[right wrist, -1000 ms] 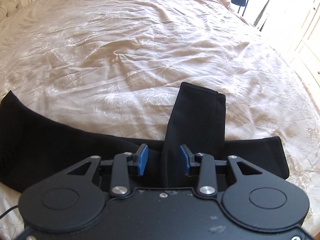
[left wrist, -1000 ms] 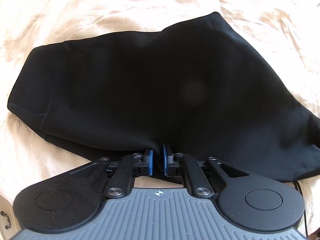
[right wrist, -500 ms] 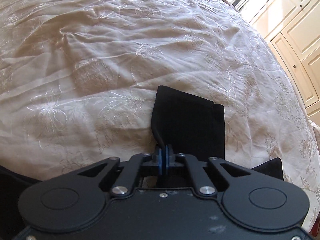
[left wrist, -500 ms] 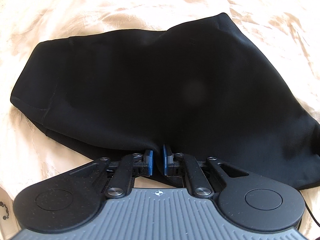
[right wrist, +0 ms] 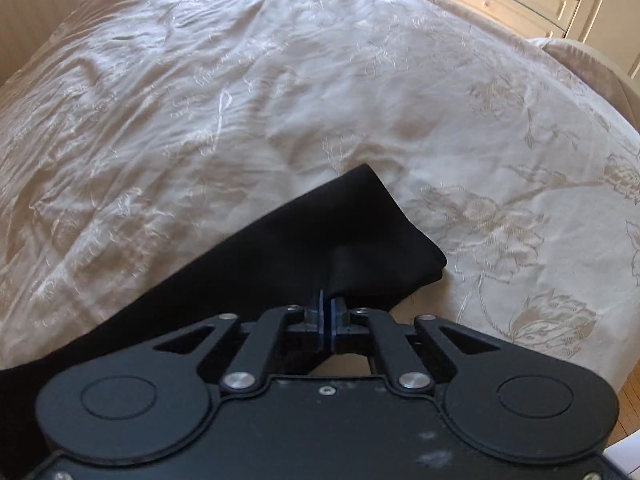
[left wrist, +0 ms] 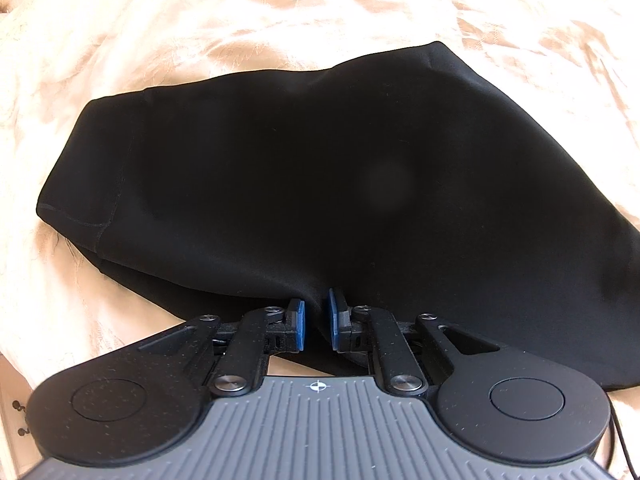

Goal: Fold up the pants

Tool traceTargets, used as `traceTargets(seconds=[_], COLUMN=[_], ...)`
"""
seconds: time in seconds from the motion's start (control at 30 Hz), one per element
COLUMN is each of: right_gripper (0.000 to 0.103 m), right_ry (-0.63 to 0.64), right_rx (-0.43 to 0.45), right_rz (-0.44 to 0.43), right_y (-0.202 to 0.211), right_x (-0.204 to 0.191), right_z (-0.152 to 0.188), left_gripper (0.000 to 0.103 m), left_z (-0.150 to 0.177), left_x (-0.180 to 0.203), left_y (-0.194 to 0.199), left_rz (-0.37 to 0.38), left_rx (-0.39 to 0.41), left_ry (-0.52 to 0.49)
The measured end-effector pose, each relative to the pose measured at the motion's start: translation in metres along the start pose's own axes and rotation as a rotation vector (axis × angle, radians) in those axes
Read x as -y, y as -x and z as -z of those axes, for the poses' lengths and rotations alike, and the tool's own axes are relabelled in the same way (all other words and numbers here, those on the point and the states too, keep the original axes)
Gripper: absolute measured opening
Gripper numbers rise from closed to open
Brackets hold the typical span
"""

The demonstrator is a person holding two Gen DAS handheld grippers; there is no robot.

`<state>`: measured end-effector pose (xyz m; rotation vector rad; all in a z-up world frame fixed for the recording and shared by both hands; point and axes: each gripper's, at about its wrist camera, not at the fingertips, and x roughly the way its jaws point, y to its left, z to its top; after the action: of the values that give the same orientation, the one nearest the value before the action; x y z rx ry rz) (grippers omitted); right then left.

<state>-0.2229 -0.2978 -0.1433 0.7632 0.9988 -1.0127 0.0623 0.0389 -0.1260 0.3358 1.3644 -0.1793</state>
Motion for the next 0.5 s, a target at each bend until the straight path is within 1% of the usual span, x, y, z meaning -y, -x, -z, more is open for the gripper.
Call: traceTargets(seconds=[0.07, 0.2, 0.27, 0.33, 0.37, 0.43, 0.5], right_gripper=[0.004, 0.004, 0.009, 0.016, 0.02, 0.024, 0.025], right_ry=[0.001, 0.035, 0.057, 0.076, 0.087, 0.115, 0.148], right_rx=[0.013, 0.039, 0.027, 0.01, 0.018, 0.041, 0.08], right_rz=[-0.012, -0.035, -0.024, 0.0, 0.006, 0.018, 0.022], right_y=[0.001, 0.007, 0.008, 0.008, 0.01, 0.023, 0.037], right_x=[0.001, -0.001, -0.002, -0.003, -0.003, -0.006, -0.012], right_z=[0.004, -0.003, -0.007, -0.01, -0.01, -0.007, -0.005], left_gripper=[0.013, 0.013, 0.013, 0.014, 0.015, 0.017, 0.019], left_z=[-0.003, -0.003, -0.003, -0.002, -0.002, 0.001, 0.005], left_x=[0.005, 0.004, 0.006, 0.005, 0.003, -0.001, -0.006], left_y=[0.0, 0.001, 0.006, 0.013, 0.016, 0.028, 0.039], left_rz=[-0.014, -0.017, -0.022, -0.021, -0.019, -0.008, 0.002], left_rx=[0.001, 0.002, 0.006, 0.011, 0.019, 0.033, 0.048], left_ry=[-0.002, -0.004, 0.001, 0.012, 0.021, 0.043, 0.065])
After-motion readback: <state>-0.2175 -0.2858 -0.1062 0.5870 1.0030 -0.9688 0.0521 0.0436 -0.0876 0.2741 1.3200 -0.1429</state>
